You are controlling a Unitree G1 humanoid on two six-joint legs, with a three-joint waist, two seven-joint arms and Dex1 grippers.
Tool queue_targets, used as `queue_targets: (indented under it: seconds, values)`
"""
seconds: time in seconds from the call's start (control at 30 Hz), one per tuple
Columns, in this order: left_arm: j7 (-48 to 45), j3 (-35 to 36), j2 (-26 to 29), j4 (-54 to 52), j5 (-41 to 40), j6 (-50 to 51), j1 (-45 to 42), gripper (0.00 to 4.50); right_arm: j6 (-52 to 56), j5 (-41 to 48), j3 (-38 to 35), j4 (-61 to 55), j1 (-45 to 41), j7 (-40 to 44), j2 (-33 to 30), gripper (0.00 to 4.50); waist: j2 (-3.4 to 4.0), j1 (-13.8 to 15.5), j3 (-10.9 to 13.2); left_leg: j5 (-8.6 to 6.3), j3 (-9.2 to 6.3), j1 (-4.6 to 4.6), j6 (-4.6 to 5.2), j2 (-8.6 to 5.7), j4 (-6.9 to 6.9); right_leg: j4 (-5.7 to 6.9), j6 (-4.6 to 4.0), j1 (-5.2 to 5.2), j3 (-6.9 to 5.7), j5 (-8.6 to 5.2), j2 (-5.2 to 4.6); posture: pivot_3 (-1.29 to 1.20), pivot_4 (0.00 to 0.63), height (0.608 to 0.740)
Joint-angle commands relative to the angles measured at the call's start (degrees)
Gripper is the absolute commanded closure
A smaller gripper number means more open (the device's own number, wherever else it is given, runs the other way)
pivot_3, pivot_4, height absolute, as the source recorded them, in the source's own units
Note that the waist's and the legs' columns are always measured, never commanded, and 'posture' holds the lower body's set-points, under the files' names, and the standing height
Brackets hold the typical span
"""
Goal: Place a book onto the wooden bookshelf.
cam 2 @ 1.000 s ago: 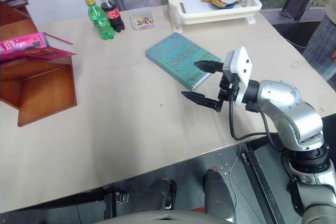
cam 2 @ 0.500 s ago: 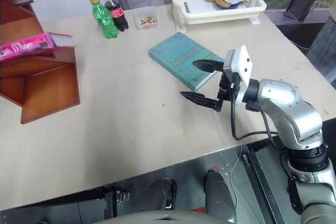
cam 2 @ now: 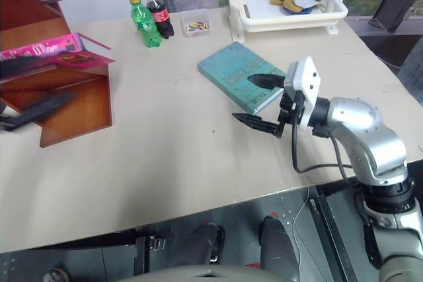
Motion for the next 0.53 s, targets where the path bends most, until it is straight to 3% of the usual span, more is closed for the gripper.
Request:
queue_targets:
  seconds: [0.03, 0.2, 0.4, 0.53]
  values:
    - [9.38, -11.09, -7.51, -1.7, 2.73, -0.22, 1.24, 0.13, 0.54, -3.52, -1.84, -3.67, 3.59, -3.47, -2.66, 0.0, -0.18, -0.19, 0.03, 0.0, 0.01, -0.05, -0.01, 0.05, 0.04, 0.01, -0.05, -0.09, 0.02, 0.04, 0.09, 0.0, 0.15, 0.74]
    - [9.25, -14.43, -9.95, 3.34, 9.69, -7.2, 6.93, 0.06, 2.42, -3.47, -7.29, -10.83, 15.51, -5.49, -6.64, 0.0, -0.1, 0.08, -0.06, -0.03, 0.12, 0.09, -0.06, 0.25, -0.08, -0.03, -0.14, -0.1, 0.14, 0.04, 0.34, 0.0, 0.15, 0.74]
    - [2.91, -6.3, -7.32, 8.62, 11.93, -14.91, 15.84, 0.06, 4.72, -2.07, -22.3, -17.0, 33.31, -3.75, -11.4, 0.0, -0.17, 0.88, -0.1, -0.15, 0.49, 0.19, 0.15, 0.25, -0.02, -0.15, -0.15, 0.17, 0.16, 0.07, 0.34, 0.0, 0.15, 0.74]
    - [-0.35, -3.86, -6.11, 11.8, 11.19, -17.0, 18.01, 0.06, 4.64, -1.93, -26.45, -17.29, 37.37, -2.96, -12.59, 0.0, -0.18, 0.65, -0.11, -0.17, 0.6, 0.29, 0.21, 0.33, -0.01, -0.14, -0.14, 0.25, 0.16, 0.05, 0.39, 0.0, 0.15, 0.74]
